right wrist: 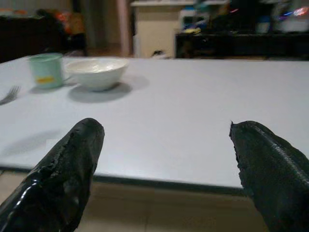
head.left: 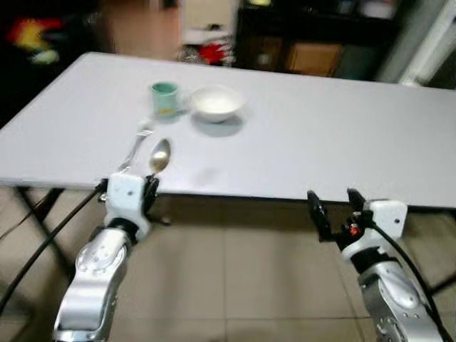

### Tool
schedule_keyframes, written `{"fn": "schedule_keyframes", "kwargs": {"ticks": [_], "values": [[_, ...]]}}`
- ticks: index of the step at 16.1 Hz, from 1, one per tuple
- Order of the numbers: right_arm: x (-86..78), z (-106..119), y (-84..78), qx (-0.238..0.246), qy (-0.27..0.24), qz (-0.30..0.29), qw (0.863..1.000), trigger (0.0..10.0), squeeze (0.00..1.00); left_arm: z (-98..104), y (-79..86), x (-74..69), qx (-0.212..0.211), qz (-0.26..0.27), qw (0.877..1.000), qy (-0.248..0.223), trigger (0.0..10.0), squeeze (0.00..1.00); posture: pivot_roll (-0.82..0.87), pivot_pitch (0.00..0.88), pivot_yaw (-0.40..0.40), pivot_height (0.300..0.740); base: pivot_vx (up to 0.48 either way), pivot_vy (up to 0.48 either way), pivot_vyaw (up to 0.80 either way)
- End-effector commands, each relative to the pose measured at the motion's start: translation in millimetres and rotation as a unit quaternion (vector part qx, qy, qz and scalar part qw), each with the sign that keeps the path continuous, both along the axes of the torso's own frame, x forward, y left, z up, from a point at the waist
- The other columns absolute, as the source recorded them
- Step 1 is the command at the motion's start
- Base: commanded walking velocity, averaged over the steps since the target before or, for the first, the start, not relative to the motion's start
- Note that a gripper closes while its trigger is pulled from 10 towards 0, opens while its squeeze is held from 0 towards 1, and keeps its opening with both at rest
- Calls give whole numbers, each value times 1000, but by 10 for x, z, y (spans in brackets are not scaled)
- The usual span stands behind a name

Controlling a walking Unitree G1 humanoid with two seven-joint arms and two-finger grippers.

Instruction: Setting the table

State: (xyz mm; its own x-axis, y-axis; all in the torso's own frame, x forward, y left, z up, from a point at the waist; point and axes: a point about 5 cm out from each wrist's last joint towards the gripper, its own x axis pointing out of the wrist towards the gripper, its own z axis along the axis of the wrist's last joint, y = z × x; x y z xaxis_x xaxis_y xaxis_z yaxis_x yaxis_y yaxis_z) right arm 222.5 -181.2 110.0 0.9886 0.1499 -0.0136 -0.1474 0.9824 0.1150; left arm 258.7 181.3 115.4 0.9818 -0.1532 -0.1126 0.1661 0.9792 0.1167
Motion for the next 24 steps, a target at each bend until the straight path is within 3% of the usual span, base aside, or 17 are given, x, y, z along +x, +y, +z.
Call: {"fn": "schedule_keyframes", "kwargs": {"ticks": [1,24], "values": [[-36,-19,-114,-5,8,-20,1000,10000,0,50,-150,30,-4,-26,1000,-11,10000,0,-102,0,-64,740,296,0,-800],[6,-6,-47,-13,14,5,1000,10000,0,51,-162,59,-2,-28,1000,-12,10000,0,-100,0,-65,740,300,0,0]]}}
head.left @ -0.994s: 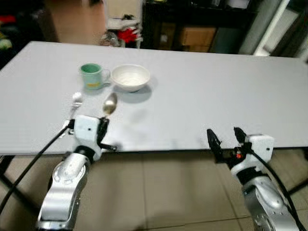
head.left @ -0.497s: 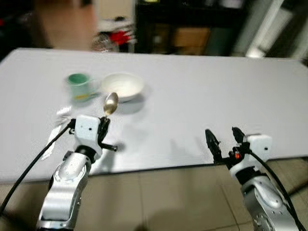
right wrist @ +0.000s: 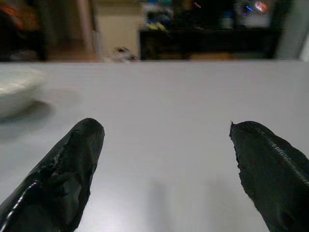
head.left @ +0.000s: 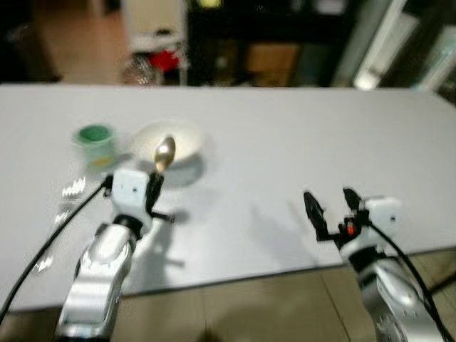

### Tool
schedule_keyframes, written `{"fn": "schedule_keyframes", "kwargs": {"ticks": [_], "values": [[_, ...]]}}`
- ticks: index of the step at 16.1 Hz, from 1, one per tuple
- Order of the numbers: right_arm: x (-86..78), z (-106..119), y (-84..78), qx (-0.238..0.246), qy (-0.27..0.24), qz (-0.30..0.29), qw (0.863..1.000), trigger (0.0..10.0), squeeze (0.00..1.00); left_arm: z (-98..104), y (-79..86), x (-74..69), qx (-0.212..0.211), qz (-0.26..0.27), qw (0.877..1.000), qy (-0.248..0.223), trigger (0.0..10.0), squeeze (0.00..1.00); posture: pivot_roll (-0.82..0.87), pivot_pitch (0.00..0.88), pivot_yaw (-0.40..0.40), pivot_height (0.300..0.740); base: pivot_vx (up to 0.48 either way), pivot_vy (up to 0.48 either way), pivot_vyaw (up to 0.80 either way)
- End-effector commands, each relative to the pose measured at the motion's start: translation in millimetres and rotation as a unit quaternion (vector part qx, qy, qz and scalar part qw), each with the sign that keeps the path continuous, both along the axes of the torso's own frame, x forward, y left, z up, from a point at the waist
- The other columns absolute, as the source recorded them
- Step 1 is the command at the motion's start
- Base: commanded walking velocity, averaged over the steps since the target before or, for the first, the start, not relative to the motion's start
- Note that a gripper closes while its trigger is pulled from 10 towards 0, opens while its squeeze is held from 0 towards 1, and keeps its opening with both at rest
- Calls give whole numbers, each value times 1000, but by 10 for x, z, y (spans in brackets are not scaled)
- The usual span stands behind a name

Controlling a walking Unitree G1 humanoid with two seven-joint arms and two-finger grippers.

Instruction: Setting the table

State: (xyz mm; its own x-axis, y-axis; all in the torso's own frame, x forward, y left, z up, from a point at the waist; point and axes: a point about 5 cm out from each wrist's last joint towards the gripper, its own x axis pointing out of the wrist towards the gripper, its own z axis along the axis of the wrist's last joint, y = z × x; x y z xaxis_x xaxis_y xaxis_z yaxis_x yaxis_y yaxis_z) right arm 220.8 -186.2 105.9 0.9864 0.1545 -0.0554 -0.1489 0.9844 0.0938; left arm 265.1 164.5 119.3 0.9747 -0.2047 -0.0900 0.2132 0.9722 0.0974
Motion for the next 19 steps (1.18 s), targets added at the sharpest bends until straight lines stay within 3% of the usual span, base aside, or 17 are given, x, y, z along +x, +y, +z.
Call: {"fn": "schedule_keyframes", "kwargs": {"ticks": [1,5,7,13,19], "values": [[25,34,4,4,-4,2,1000,10000,0,12,6,-4,10,-3,1000,-3,10000,0,-100,0,-65,740,296,0,0],[35,24,18,4,2,6,1000,10000,0,10,12,14,2,11,1000,-1,10000,0,-100,0,-66,740,0,0,0],[47,41,22,-24,-2,12,1000,10000,0,14,17,19,16,16,1000,-4,10000,0,-101,0,-65,740,0,0,203],[53,40,10,-26,0,11,1000,10000,0,12,14,25,14,19,1000,-2,10000,0,-101,0,-67,740,0,-254,709],[51,37,10,-20,4,11,1000,10000,0,8,0,31,15,18,1000,-1,10000,0,-105,0,-63,740,0,-259,0]]}}
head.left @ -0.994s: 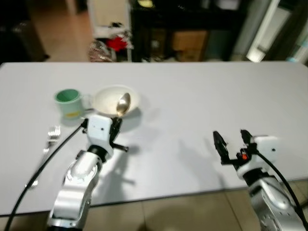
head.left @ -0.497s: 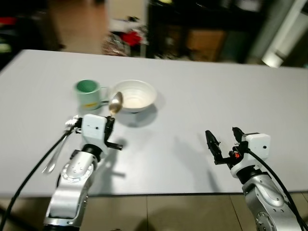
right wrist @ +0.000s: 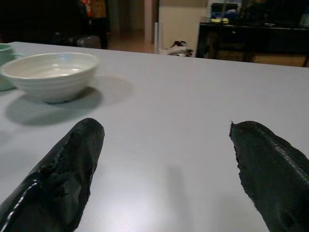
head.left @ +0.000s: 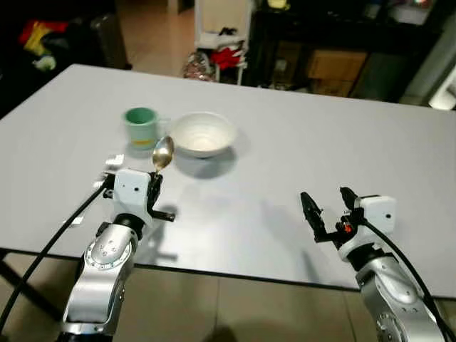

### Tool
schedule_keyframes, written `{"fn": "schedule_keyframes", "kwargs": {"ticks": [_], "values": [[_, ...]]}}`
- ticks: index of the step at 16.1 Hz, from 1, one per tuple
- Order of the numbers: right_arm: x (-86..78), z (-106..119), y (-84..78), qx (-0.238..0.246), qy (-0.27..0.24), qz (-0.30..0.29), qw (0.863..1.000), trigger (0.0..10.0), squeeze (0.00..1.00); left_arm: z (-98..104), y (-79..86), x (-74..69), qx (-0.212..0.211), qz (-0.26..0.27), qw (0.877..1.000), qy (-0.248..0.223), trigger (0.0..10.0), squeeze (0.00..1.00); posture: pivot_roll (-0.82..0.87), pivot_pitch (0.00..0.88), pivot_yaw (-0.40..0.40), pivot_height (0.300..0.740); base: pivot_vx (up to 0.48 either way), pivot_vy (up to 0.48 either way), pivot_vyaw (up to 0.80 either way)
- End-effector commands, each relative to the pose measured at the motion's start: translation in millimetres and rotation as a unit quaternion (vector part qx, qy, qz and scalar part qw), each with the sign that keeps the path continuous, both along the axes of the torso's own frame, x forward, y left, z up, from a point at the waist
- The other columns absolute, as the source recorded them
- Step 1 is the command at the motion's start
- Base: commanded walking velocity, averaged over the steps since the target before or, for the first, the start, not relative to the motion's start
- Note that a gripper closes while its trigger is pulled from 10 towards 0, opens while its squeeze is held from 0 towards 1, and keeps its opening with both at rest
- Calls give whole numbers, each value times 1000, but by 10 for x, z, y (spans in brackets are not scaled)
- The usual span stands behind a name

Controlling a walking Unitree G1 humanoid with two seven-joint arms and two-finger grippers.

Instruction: Setting the table

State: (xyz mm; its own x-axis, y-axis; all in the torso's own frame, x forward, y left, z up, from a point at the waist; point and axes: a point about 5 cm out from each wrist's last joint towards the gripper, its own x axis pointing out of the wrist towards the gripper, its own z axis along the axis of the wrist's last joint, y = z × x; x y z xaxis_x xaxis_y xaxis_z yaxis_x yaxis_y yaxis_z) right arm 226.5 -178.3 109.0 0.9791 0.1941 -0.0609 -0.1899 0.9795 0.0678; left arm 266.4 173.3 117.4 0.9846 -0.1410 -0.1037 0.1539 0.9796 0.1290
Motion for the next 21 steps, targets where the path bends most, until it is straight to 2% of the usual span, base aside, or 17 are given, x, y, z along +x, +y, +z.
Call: {"fn": "schedule_keyframes", "kwargs": {"ticks": [1,8,9,11,12,13,14,16,19,21], "values": [[-10,8,-71,-8,3,-11,1000,10000,0,28,-92,23,-1,-14,1000,-5,10000,0,-107,0,-62,740,0,-274,0],[-32,24,-111,-12,3,-19,1000,10000,0,4,-139,84,-8,-24,1000,3,10000,0,-120,0,-63,740,0,-279,0],[-28,23,-114,-13,5,-18,1000,10000,0,-15,-147,115,-5,-28,1000,12,10000,0,-119,0,-65,740,0,0,0],[-19,-12,-55,-20,24,-2,999,10000,0,-135,-138,273,35,-47,996,74,10000,0,-111,0,-71,740,0,0,0],[-20,-18,-38,-17,27,-1,999,10000,0,-168,-134,303,46,-50,993,93,10000,0,-111,0,-72,740,0,0,0],[-30,-16,41,-21,30,24,999,10000,0,-215,-125,394,63,-48,989,125,10000,0,-108,0,-70,740,0,0,0],[-36,-17,60,-25,33,31,999,10000,0,-221,-126,409,65,-48,988,130,10000,0,-107,0,-69,740,0,0,0],[-56,8,168,-54,50,86,994,10000,0,-215,-174,536,57,-42,986,149,10000,0,-102,0,-70,740,0,0,0],[-56,49,266,-33,62,127,989,10000,0,-241,-181,637,65,-30,982,173,10000,0,-99,0,-70,740,0,0,0],[-133,20,356,-27,98,202,974,10000,0,-271,-187,717,73,-24,980,184,10000,0,-93,0,-70,740,0,0,0]]}}
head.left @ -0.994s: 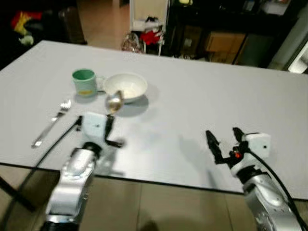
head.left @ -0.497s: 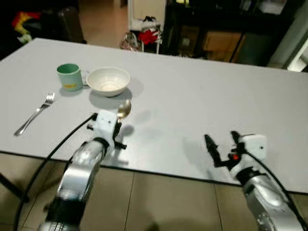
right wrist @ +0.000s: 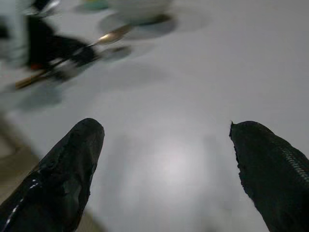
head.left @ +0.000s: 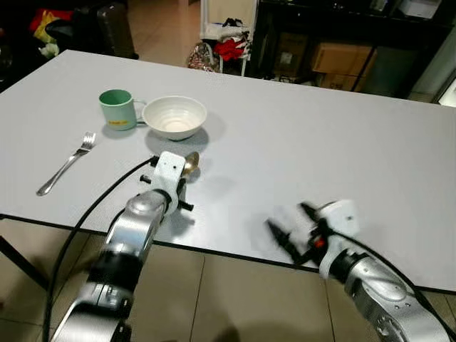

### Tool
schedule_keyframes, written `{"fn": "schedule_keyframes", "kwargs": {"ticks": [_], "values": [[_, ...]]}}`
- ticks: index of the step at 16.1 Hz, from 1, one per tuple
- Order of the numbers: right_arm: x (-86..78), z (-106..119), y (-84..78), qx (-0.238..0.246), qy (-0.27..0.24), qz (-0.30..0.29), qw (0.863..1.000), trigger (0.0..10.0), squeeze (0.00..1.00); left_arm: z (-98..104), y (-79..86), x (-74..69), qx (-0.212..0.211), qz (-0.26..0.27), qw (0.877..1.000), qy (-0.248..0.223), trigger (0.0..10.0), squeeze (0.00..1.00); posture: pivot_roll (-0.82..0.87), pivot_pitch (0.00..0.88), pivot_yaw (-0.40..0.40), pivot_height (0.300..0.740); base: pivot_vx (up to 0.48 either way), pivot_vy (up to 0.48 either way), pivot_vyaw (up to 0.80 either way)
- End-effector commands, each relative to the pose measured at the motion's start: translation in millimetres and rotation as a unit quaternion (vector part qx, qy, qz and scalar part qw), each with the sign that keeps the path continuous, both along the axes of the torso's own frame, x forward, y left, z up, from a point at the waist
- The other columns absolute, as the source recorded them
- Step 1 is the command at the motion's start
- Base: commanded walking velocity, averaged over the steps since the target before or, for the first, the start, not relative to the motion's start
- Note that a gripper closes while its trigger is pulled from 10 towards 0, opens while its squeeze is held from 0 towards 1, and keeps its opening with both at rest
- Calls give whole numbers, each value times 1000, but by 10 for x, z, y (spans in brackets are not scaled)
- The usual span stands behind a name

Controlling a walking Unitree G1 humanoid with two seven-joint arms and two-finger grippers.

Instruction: Setting the table

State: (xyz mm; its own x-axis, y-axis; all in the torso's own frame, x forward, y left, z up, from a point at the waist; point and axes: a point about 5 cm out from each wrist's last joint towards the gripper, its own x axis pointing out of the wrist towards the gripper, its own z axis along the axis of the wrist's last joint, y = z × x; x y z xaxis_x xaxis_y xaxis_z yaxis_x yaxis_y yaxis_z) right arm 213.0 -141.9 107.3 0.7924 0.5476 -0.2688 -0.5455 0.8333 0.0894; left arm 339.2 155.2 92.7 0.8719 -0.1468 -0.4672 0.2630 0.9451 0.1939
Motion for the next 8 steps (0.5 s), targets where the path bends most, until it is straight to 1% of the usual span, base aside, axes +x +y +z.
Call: {"fn": "schedule_keyframes", "kwargs": {"ticks": [1,2,3,5,7,8], "values": [[-24,41,17,0,8,26,1000,10000,0,-26,-2,36,13,8,1000,5,10000,0,-90,0,-70,740,0,0,0],[-34,53,29,-11,18,45,999,10000,0,-19,-7,89,18,18,1000,11,10000,0,-86,0,-74,740,0,0,0],[-13,64,15,-31,24,51,998,10000,0,0,-29,152,17,20,1000,15,10000,0,-84,0,-72,740,0,0,0],[-3,88,17,-36,27,55,997,10000,0,-7,-77,190,4,17,999,29,10000,0,-85,0,-68,740,0,0,0],[-24,93,22,-40,32,58,997,10000,0,-59,-104,201,-11,33,998,56,10000,0,-93,0,-61,740,0,0,0],[-29,92,23,-41,33,58,997,10000,0,-68,-103,204,-11,37,998,59,10000,0,-93,0,-61,740,0,0,0]]}}
